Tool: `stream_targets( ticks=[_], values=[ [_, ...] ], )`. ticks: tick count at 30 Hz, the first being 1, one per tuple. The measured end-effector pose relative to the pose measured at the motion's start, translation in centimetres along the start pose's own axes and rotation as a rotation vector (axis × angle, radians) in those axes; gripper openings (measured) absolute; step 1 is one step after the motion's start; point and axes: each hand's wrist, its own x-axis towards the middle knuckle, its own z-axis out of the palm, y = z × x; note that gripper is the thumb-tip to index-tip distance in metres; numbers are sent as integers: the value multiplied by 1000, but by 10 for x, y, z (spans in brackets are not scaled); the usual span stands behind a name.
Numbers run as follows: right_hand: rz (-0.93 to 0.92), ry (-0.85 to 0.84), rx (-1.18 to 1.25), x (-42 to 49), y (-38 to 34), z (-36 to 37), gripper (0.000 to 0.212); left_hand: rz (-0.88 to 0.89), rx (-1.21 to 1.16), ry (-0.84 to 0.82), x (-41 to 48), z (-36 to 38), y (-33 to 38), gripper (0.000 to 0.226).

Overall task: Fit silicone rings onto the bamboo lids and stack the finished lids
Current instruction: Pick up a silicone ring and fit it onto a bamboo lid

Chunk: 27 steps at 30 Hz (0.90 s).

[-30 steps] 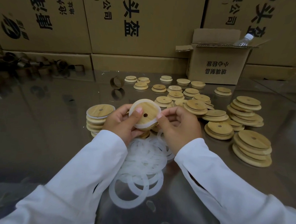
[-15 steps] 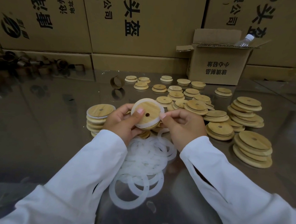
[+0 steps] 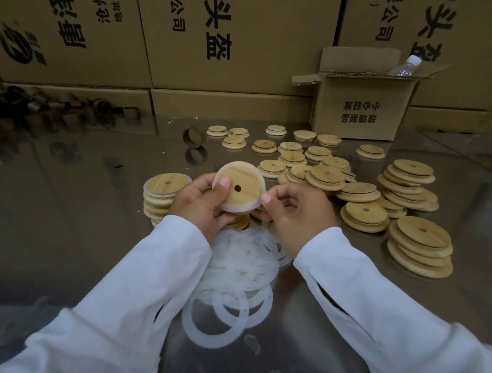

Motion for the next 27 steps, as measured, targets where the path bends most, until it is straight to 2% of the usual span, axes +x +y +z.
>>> stream_targets(
  ticks=[7,15,20,23,27],
  values=[
    [23,99,129,-2,0,6,12,20,18,5,-2,1,-1,9],
    [26,158,42,-4,2,8,11,9,20,11,-1,2,-1,10],
    [51,195,34,0,4,2,12,1,162,-36,-1,3,-5,17],
    [16,179,-12,0,4,1,17,32,257,-36,-2,3,-8,13],
    [-28,134,-79,3,5,0,19,41,241,-72,-3,2,-7,12]
  ],
)
